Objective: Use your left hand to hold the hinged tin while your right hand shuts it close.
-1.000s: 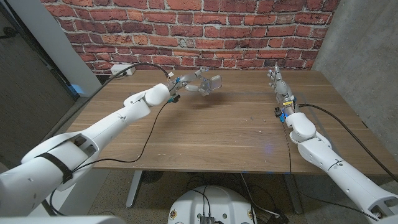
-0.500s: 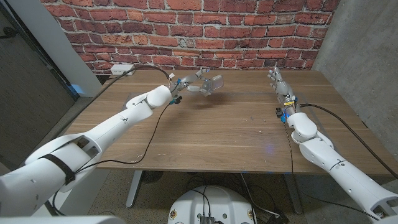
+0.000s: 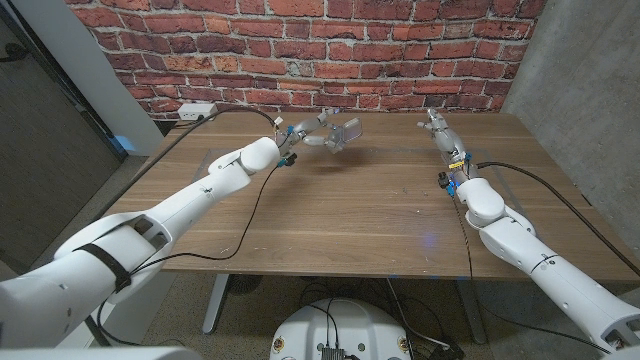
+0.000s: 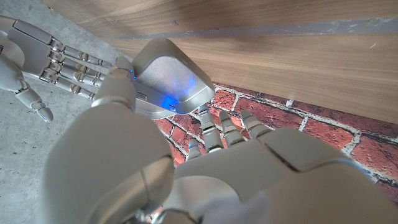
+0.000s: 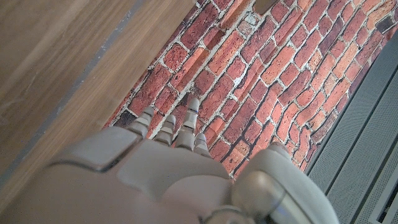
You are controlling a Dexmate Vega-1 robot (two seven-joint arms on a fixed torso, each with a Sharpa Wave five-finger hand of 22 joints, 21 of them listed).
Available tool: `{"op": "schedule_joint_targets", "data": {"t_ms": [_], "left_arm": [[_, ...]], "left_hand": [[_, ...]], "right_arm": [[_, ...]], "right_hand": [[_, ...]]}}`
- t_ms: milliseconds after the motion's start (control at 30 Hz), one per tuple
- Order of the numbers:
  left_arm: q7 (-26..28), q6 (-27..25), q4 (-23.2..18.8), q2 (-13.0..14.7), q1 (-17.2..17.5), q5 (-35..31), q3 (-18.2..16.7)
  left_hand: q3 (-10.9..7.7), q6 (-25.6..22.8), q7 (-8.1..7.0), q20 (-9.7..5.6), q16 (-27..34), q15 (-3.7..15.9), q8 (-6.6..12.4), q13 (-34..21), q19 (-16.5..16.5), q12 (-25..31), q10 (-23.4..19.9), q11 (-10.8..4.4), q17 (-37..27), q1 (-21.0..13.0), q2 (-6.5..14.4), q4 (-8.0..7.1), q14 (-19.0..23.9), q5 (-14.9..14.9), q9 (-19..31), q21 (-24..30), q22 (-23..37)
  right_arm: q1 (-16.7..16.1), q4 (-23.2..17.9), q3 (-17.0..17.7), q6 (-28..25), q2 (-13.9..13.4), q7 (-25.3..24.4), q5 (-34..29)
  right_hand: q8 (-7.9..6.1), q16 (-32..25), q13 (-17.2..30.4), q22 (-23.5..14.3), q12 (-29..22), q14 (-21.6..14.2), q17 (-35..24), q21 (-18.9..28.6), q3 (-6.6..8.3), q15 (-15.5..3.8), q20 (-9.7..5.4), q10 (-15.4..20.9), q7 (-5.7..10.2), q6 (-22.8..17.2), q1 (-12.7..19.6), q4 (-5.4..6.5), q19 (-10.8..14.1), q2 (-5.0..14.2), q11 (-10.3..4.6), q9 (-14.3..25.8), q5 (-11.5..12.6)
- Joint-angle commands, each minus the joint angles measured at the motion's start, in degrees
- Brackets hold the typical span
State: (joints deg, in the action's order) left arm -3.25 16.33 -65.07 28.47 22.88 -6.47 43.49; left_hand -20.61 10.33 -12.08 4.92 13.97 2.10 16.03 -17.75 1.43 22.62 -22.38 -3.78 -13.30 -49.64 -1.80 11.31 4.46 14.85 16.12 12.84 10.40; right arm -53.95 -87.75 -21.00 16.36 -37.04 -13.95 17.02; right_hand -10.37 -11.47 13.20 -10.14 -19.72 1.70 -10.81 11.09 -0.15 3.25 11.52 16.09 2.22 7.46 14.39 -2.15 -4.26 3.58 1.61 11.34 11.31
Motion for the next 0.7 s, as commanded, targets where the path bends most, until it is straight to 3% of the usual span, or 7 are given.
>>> {"op": "schedule_joint_targets", "data": {"t_ms": [33, 167, 367, 567, 700], "left_arm": [[1.4, 3.1, 4.7, -3.8, -1.7, 1.1, 0.8], [1.7, 3.9, 5.6, -4.5, -2.0, 1.3, 1.1], [1.8, 4.6, 5.7, -4.9, -2.3, 1.1, 1.6], [0.9, 4.2, 5.5, -4.9, -2.2, 1.4, 1.8], [-0.4, 4.1, 5.6, -5.0, -2.5, 1.7, 2.1]], "left_hand": [[-3.50, 12.9, -0.28, 0.19, 0.0, 7.04, -0.41, -2.0, -0.5, 2.2, -9.4, -8.74, -0.1, -7.6, 7.2, -2.86, 0.5, 0.3, 0.2, -0.2, 0.2], [-3.65, 13.0, -0.37, 0.18, 0.1, 7.11, -0.41, -2.0, -0.5, 2.2, -9.7, -8.75, -0.1, -7.6, 7.1, -2.89, 1.0, 0.4, 0.3, -0.3, 0.2], [-3.79, 12.4, -0.37, 0.14, 0.0, 7.12, -0.13, -2.0, -0.6, 2.3, -10.2, -8.75, 0.0, -7.5, 7.1, -2.92, 1.2, 0.5, 0.5, -0.3, 0.2], [-3.88, 12.1, -0.37, 0.01, -0.1, 7.13, -0.01, -2.0, -0.7, 2.4, -10.5, -8.74, 0.0, -7.5, 7.0, -2.95, 1.3, 0.5, 0.5, -0.3, 0.2], [-4.00, 12.5, 0.44, -0.04, -0.2, 7.12, -0.15, -2.0, -0.7, 2.4, -10.9, -8.76, 0.0, -7.4, 6.9, -2.99, 1.5, 0.6, 0.6, -0.3, 0.2]], "right_arm": [[-0.9, -7.8, -1.3, -10.1, -2.2, -2.6, -4.3], [-0.9, -11.7, -1.8, -15.5, -3.4, -3.2, -5.7], [-0.8, -14.7, -2.3, -20.7, -3.9, -3.0, -5.2], [-0.8, -14.7, -2.6, -20.1, -3.9, -2.2, -4.4], [-0.6, -14.8, -2.9, -20.1, -4.0, -1.6, -4.2]], "right_hand": [[-0.31, -0.8, 0.3, -0.2, -0.8, -1.5, -0.2, 0.7, -0.52, 0.27, 0.36, 1.6, -0.04, 0.7, -1.1, 0.18, 1.1, -0.23, 1.05, 0.1, -0.2], [-0.85, -1.1, 0.2, -0.2, -1.8, -3.4, -0.2, 0.9, -0.86, 0.32, 0.59, 4.2, -0.14, 0.3, -1.4, 0.22, 2.3, -0.60, 1.88, 0.1, -0.2], [-1.83, -1.2, 0.1, -0.2, -2.6, -5.0, -0.1, 1.0, -1.07, 0.67, 0.64, 6.3, -0.01, -1.9, -1.5, 0.14, 3.6, -0.80, 1.67, 0.1, -0.1], [-1.97, -1.1, 0.0, -0.2, -3.0, -5.5, 0.0, 1.0, -1.12, 0.73, 0.66, 7.3, -0.08, -2.4, -1.5, 0.05, 4.0, -0.85, 1.21, 0.0, -0.1], [-1.98, -1.1, 0.0, -0.2, -3.0, -5.7, 0.0, 1.0, -1.13, 0.69, 0.67, 7.4, -0.04, -2.5, -1.5, 0.04, 4.1, -0.86, 1.07, 0.0, -0.1]]}}
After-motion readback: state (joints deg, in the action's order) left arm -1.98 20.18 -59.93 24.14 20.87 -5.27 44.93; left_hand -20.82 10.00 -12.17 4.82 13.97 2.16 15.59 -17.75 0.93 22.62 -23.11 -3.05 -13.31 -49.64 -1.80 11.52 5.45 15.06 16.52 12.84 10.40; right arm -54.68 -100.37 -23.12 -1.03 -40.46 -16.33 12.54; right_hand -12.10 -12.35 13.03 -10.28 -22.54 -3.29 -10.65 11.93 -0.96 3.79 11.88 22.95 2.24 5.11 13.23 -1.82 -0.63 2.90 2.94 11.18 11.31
